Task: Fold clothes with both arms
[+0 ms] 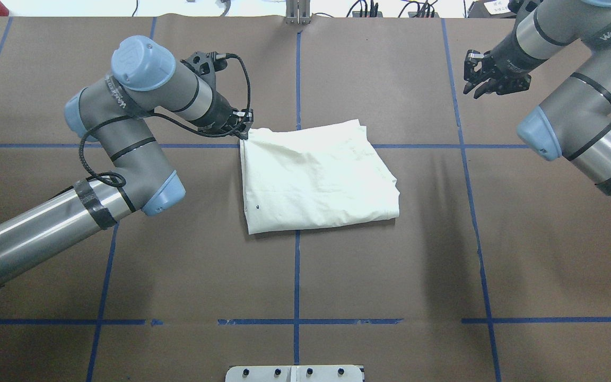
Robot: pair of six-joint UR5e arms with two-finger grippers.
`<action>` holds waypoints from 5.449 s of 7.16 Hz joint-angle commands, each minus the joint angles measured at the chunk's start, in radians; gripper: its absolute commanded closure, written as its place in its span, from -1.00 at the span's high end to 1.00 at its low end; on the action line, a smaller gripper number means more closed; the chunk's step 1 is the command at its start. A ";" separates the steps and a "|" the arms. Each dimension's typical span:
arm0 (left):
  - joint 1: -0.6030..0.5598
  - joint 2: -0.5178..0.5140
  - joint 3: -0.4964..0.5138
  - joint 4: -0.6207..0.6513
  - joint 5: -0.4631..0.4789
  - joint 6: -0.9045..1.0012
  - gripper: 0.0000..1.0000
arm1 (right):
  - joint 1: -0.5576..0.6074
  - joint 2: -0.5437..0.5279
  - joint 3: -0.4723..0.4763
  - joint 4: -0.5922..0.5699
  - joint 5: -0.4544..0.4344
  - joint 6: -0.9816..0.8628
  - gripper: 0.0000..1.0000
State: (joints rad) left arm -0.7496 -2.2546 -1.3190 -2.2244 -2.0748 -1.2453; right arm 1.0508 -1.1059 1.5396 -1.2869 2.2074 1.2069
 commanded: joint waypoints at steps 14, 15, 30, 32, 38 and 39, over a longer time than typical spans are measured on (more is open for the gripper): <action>-0.627 0.699 -0.382 0.089 -0.255 0.919 0.53 | 0.400 -0.468 0.108 -0.104 0.156 -0.872 1.00; -0.740 0.717 -0.435 0.226 -0.254 1.077 0.80 | 0.437 -0.524 0.131 -0.107 0.199 -0.938 1.00; -0.746 0.917 -0.598 0.728 -0.209 1.317 1.00 | 0.443 -0.631 0.198 -0.108 0.196 -0.954 1.00; -0.745 0.912 -0.588 0.730 -0.208 1.308 1.00 | 0.443 -0.631 0.198 -0.108 0.199 -0.954 1.00; -0.748 0.923 -0.583 0.735 -0.221 1.317 1.00 | 0.440 -0.631 0.200 -0.101 0.199 -0.957 1.00; -0.748 0.926 -0.585 0.735 -0.240 1.319 1.00 | 0.427 -0.623 0.208 -0.103 0.199 -0.968 1.00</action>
State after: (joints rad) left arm -1.4961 -1.3342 -1.9028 -1.4901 -2.2993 0.0704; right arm 1.4879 -1.7347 1.7409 -1.3889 2.4074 0.2480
